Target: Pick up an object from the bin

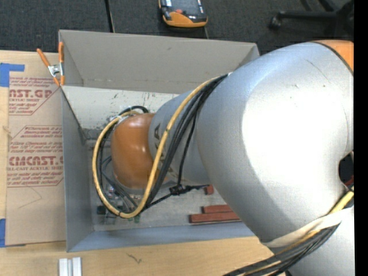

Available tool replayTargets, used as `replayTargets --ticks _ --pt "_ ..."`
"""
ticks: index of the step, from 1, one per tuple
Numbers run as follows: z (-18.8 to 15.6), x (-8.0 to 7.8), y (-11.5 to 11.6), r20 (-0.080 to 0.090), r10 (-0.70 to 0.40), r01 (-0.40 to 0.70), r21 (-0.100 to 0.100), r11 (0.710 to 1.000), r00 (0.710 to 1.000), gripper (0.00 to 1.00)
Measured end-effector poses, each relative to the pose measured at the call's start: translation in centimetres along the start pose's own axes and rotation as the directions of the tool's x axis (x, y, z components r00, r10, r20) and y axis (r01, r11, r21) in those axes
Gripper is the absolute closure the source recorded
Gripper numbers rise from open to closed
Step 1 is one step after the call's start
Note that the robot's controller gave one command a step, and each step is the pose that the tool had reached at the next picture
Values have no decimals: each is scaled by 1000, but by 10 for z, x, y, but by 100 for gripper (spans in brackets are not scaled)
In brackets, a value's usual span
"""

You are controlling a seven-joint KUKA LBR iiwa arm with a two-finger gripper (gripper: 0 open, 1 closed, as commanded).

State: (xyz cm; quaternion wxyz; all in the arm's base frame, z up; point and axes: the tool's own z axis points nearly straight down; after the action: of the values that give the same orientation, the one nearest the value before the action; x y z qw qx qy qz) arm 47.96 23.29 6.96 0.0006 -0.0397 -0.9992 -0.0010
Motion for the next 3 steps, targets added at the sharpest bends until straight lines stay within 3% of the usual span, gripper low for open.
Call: replayTargets --ticks 2,3 --pt "-9 1 -1 -4 0 0 3 1000 1000 100" --pt "-43 0 0 1 1 -1 0 1000 1000 100"
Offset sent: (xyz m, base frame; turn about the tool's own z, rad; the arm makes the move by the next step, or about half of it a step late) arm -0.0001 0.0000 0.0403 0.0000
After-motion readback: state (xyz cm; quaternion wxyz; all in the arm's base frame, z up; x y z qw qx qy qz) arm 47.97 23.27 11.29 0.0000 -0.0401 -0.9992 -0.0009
